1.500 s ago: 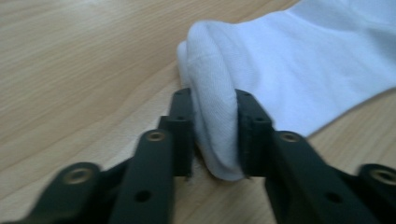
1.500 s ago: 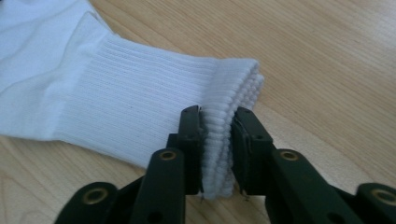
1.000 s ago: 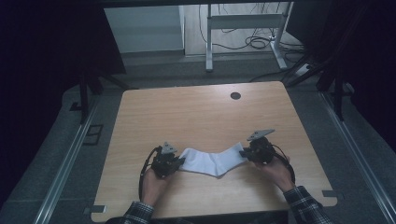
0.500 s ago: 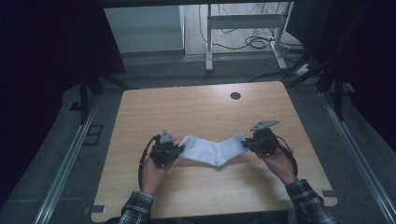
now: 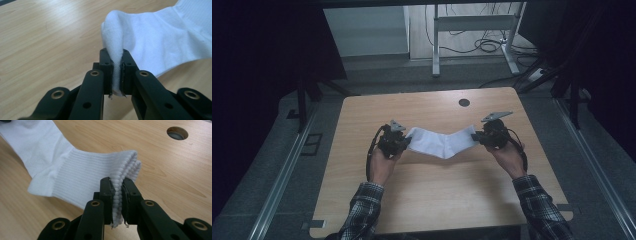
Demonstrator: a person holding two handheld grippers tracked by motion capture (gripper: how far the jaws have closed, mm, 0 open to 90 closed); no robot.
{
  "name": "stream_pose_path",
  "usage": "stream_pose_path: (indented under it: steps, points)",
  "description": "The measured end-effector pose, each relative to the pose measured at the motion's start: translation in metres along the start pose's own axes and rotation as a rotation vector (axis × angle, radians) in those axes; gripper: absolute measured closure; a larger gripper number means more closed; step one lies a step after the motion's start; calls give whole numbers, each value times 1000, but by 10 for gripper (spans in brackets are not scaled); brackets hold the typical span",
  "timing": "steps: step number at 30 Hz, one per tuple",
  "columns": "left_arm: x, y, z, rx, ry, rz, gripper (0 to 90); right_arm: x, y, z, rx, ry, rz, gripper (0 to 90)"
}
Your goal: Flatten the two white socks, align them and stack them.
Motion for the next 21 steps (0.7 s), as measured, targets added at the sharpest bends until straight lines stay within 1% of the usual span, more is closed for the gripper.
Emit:
stream_pose_path:
  steps: [4,5,6,9,11,13,14,15,16,17,19,20,21]
  points:
    - [2,13,4,21,-6,9,829,1,12,-7,-16,5,10,797]
    - [2,13,4,21,-6,9,829,1,12,-7,-16,5,10,797]
    - [3,20,5,35,-5,13,829,1,18,-11,-20,16,13,797]
    - [4,28,7,49,-8,16,828,0,25,-17,-26,31,10,796]
    - [4,30,8,53,-11,16,828,-1,27,-19,-28,36,8,796]
    - [3,38,9,68,-21,15,827,-1,33,-24,-34,51,-4,795]
    - [3,38,9,68,-21,15,827,-1,33,-24,-34,51,-4,795]
    - [2,41,9,75,-19,16,827,-2,35,-26,-39,61,-10,795]
    - [2,44,9,82,-16,20,826,-3,39,-29,-37,84,-18,794]
    - [0,49,9,95,-12,28,825,-4,42,-30,-40,96,-20,794]
    - [-3,54,9,101,-8,42,824,-8,47,-32,-42,103,-17,793]
    - [-3,54,9,101,-8,42,823,-8,47,-32,-42,103,-17,793]
    - [-4,57,8,105,-5,50,821,-11,52,-32,-46,102,-3,792]
Point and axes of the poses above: each handheld gripper's, and its own axes: y roughly forward along the jaws, x roughly out of its top, z roughly to its left, the point moved 1 cm from there along y, roughly forward along the jaws, and after that the axes turned 5 degrees about -z, right-handed, at the moved point
